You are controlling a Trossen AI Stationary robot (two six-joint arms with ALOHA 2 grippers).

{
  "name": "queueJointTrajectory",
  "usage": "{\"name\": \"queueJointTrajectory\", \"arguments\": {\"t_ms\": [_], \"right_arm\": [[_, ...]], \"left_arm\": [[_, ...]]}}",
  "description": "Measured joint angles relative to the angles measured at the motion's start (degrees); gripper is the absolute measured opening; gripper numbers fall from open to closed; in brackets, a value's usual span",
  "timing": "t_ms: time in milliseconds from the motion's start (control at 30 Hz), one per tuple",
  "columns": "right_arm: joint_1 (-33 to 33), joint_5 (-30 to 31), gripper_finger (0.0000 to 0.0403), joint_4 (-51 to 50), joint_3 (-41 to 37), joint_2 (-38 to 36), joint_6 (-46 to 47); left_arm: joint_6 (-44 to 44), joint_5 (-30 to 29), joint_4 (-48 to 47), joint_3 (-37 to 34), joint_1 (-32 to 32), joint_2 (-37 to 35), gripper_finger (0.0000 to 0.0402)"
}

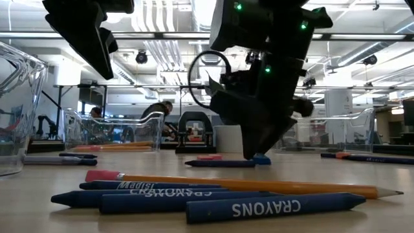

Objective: Sort crayons/erasers/pens/pencils in bins
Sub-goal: Put the blue eraser into the bottom right transparent bin

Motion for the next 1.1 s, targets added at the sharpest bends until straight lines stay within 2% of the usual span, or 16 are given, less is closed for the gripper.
{"name": "queueJointTrajectory", "arguments": {"t_ms": [200,267,433,600,967,1100], "right_arm": [[-0.4,0.4,0.0148,-1.0,1.1,-2.6,-4.6],[0.0,0.8,0.0148,-1.0,1.2,-3.4,-2.0],[2.7,4.6,0.0148,-0.9,0.9,-2.7,11.1],[3.9,5.0,0.0148,-0.9,0.8,-0.1,16.1],[4.0,4.9,0.0148,-2.2,0.2,2.4,20.3],[4.0,5.2,0.0144,-1.8,0.0,2.3,18.2]], "left_arm": [[-0.4,0.0,0.0,0.0,0.0,0.0,0.0096],[-0.5,0.0,0.0,0.0,0.0,0.0,0.0096],[-0.5,0.0,0.1,0.0,0.0,0.0,0.0096],[-0.5,0.0,0.1,0.0,0.0,0.0,0.0096],[-0.5,0.0,0.1,0.0,0.0,0.1,0.0096],[-0.5,0.0,0.1,0.0,0.0,0.1,0.0096]]}}
